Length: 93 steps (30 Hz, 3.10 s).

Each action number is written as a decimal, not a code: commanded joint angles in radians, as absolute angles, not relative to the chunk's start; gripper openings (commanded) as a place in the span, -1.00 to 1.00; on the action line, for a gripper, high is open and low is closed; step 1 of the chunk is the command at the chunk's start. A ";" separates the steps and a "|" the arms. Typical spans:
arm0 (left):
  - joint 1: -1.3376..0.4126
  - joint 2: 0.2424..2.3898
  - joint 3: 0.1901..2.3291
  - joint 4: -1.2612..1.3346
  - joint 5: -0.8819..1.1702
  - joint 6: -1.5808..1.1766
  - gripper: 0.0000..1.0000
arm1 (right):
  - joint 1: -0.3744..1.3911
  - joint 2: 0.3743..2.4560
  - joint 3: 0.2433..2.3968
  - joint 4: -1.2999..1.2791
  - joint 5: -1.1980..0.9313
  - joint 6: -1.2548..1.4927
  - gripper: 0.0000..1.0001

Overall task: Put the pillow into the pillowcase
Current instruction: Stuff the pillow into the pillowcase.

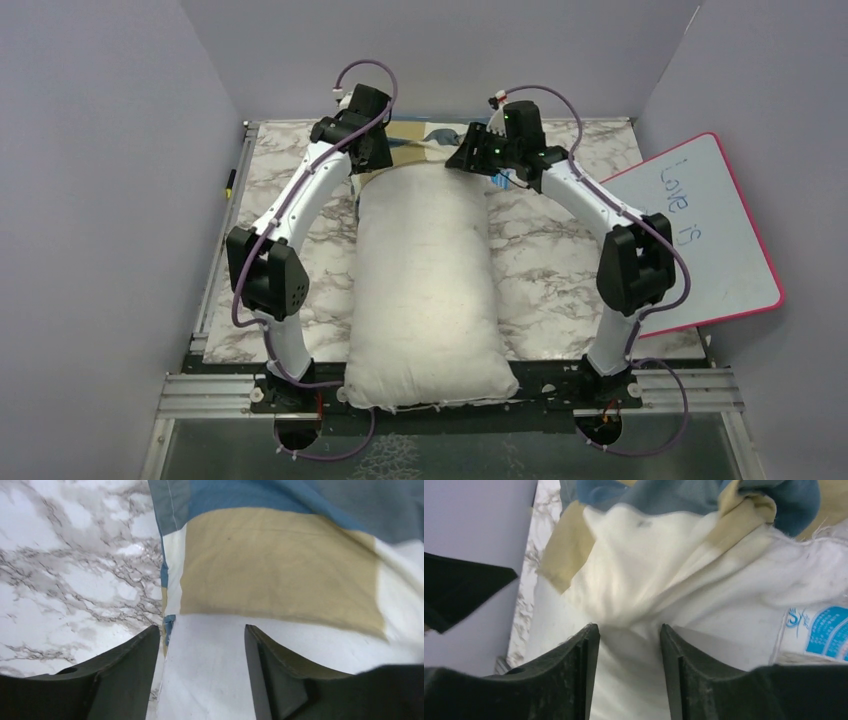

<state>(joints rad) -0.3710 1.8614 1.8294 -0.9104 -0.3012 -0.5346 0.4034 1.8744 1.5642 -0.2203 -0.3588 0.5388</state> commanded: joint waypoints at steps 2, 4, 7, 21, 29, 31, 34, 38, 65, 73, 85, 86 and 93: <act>-0.522 1.772 1.984 -1.065 -0.446 -0.526 0.41 | 0.294 1.743 1.560 -0.290 -0.472 0.424 0.27; -0.584 1.791 2.035 -1.116 -0.457 -0.554 0.47 | 0.246 1.727 1.557 -0.282 -0.513 0.424 0.34; -0.669 1.841 2.100 -1.151 -0.465 -0.597 0.57 | 0.192 1.720 1.539 -0.253 -0.532 0.426 0.45; -0.804 2.286 2.218 -1.260 -0.628 -0.521 0.92 | 0.050 1.856 1.484 0.034 -0.651 0.361 0.39; -0.748 1.932 1.830 -0.959 -0.536 -0.289 -1.00 | 0.049 1.936 1.445 0.283 -0.810 0.248 0.37; -0.743 1.829 1.712 -0.876 -0.469 -0.225 -1.00 | 0.049 1.985 1.489 0.286 -0.857 0.204 0.33; -0.715 1.720 1.581 -0.816 -0.379 -0.185 -1.00 | 0.048 2.061 1.525 0.357 -0.923 0.159 0.16; -0.689 1.647 1.490 -0.777 -0.337 -0.097 -1.00 | 0.064 2.132 1.515 0.507 -0.984 0.047 -0.01; -0.540 1.486 1.392 -0.547 -0.189 -0.035 -1.00 | 0.339 2.589 1.925 0.753 -0.814 0.128 0.37; -0.504 1.530 1.393 -0.578 -0.279 -0.149 -1.00 | 0.349 2.591 1.987 0.725 -0.791 0.197 -0.99; -0.421 1.784 1.439 -0.770 -0.398 -0.379 -1.00 | 0.290 2.171 1.544 0.663 -0.732 0.277 -0.99; -0.420 1.799 1.440 -0.770 -0.385 -0.384 -1.00 | 0.290 2.163 1.542 0.658 -0.715 0.277 -0.99; -0.420 1.813 1.411 -0.770 -0.354 -0.381 -1.00 | 0.247 2.108 1.558 0.754 -0.620 0.417 -0.99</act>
<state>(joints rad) -0.4538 1.7611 1.4635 -0.6605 -0.3031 -0.3870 0.3038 2.2124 1.5532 0.5900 -0.7002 0.3161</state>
